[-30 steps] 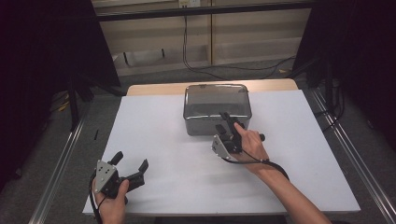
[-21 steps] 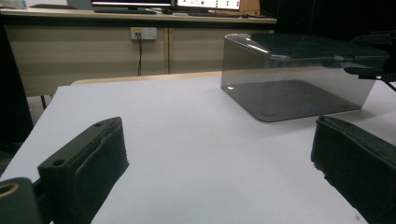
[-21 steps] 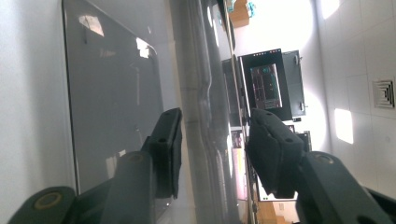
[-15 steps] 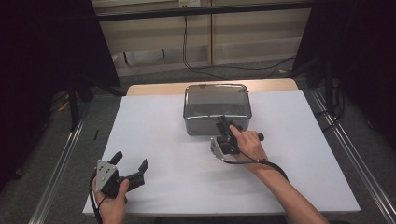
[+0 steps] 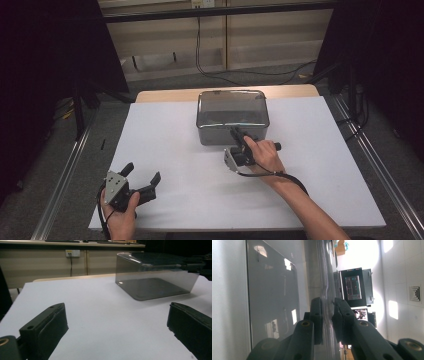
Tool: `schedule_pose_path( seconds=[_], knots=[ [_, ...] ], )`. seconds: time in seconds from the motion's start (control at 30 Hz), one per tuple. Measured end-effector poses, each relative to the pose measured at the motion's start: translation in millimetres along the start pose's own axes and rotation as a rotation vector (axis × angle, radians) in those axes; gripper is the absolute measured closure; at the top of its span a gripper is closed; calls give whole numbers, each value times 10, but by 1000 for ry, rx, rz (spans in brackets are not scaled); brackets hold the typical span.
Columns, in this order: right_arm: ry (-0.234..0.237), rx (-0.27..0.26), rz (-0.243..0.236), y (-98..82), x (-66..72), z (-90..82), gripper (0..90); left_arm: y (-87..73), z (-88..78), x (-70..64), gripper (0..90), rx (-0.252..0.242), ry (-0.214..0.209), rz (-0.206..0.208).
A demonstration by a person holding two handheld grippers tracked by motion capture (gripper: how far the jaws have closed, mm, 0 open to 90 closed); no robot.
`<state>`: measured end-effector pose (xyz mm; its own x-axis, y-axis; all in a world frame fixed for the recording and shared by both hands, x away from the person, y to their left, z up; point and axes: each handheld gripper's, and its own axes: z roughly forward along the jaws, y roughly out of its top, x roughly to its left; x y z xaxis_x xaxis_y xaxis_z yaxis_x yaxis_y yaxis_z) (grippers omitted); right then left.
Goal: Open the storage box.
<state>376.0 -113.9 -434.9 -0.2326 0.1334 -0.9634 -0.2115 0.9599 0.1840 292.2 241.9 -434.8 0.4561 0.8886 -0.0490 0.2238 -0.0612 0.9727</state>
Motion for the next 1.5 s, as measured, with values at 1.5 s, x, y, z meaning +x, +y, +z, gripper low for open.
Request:
schedule_pose_path(
  seconds=[1.5],
  knots=[
    [-25, -29, 28, -9, -170, -12, 800, 325, 671, -167, 31, -10, -247, 65]
  ],
)
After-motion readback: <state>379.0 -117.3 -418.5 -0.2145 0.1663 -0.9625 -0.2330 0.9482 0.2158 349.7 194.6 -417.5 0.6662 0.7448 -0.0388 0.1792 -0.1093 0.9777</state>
